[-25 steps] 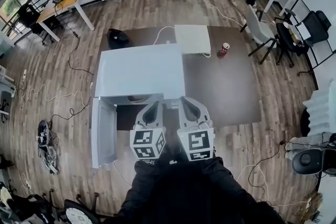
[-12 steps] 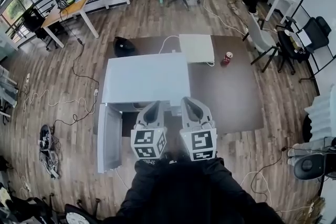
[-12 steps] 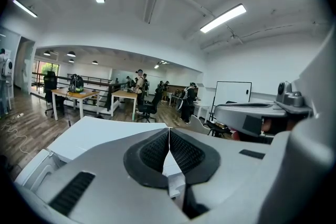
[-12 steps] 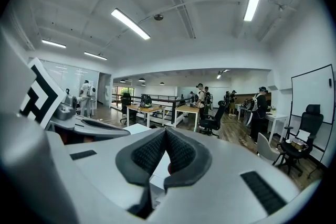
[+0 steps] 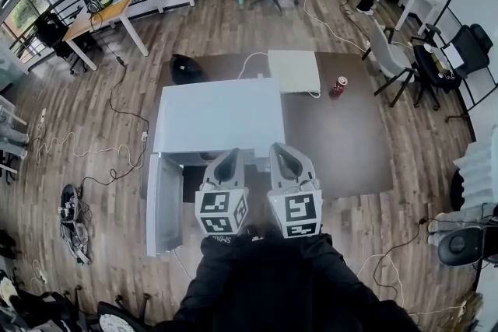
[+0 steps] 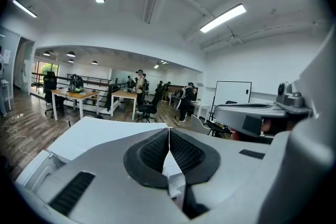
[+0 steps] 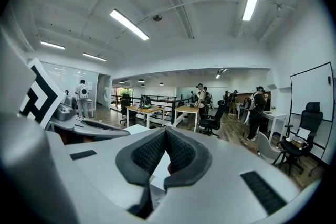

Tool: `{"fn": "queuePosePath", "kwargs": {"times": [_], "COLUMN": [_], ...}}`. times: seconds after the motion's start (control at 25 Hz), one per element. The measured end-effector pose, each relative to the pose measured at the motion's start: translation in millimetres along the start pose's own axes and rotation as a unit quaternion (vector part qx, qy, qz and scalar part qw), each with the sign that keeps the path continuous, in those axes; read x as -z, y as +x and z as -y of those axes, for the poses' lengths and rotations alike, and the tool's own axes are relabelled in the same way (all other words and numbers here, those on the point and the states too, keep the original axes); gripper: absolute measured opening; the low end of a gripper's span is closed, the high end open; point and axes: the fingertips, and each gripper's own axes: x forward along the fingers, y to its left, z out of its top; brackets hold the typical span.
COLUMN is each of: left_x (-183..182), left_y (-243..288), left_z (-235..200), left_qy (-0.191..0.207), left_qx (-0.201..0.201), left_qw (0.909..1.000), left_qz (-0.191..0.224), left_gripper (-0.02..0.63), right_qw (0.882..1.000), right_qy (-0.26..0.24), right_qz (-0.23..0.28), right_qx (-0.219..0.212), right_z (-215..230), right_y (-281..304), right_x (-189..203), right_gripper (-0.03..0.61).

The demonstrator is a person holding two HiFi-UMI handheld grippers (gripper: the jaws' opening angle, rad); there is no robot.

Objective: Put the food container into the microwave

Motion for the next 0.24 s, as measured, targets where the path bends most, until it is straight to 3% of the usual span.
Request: {"fn": "queuePosePath", "kwargs": {"times": [0.24], "left_x": [1.3], "left_y": [0.0], "left_z": [-1.9], "left_qy": [0.001], "left_qx": [0.000], "left_qw": [1.0000], "left_qz": [-0.001], "left_gripper": [0.034], "right_qw": [1.000], "right_qy": [0.006], "right_qz": [0.001], "right_qx": [0.003], "right_z": [0.2], "right_y": [1.3], "right_x": [2.1], "right_gripper": [0.023]}}
